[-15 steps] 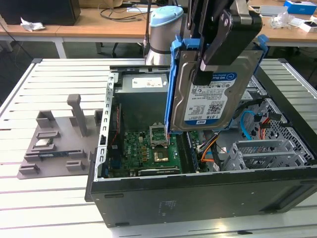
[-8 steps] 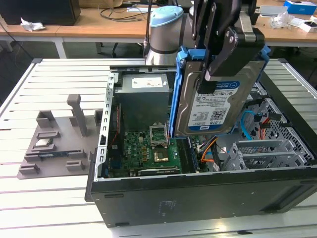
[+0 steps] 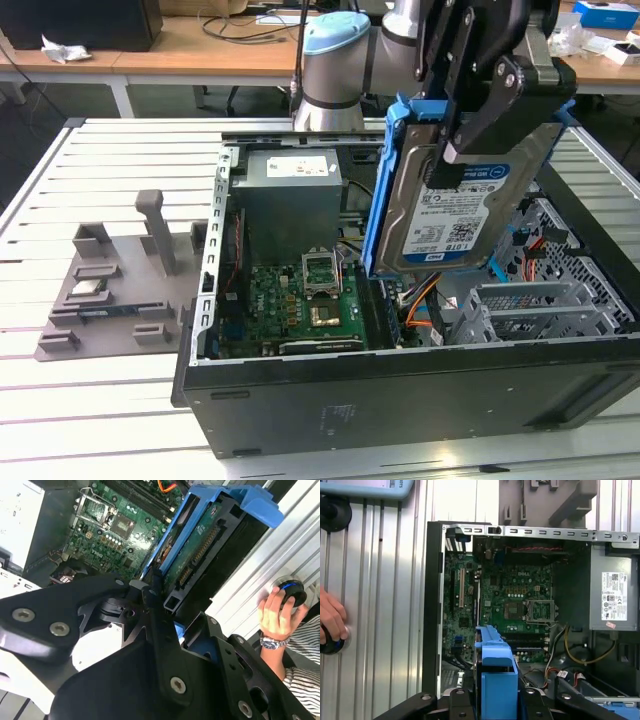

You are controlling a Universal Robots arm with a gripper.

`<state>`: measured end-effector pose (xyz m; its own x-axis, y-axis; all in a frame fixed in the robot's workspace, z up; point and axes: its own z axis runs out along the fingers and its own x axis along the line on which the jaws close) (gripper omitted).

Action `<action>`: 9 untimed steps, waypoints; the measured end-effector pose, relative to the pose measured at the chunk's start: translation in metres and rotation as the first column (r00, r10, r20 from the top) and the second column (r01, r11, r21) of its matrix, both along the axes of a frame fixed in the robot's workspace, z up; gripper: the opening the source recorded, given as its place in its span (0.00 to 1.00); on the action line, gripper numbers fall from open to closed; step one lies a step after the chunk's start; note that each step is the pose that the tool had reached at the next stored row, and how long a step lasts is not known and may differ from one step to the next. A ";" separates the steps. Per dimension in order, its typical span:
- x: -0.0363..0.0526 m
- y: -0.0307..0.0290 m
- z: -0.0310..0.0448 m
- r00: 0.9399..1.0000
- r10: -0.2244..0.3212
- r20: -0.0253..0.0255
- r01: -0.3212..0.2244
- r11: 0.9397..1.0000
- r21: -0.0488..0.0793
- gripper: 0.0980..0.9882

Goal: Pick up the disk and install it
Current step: 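Pick up the disk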

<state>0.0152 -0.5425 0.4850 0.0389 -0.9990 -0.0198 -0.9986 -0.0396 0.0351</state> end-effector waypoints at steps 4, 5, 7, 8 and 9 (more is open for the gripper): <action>0.0121 0.0000 0.0000 1.000 0.000 0.000 0.000 1.000 0.000 0.30; 0.0155 0.0000 0.0000 1.000 0.000 0.000 0.000 1.000 0.000 0.30; 0.0229 -0.0001 0.0000 1.000 0.000 0.000 0.000 1.000 0.000 0.30; 0.0251 -0.0001 0.0000 1.000 0.000 0.000 0.000 1.000 0.000 0.30; 0.0312 0.0000 0.0000 1.000 0.000 0.000 0.000 1.000 0.000 0.30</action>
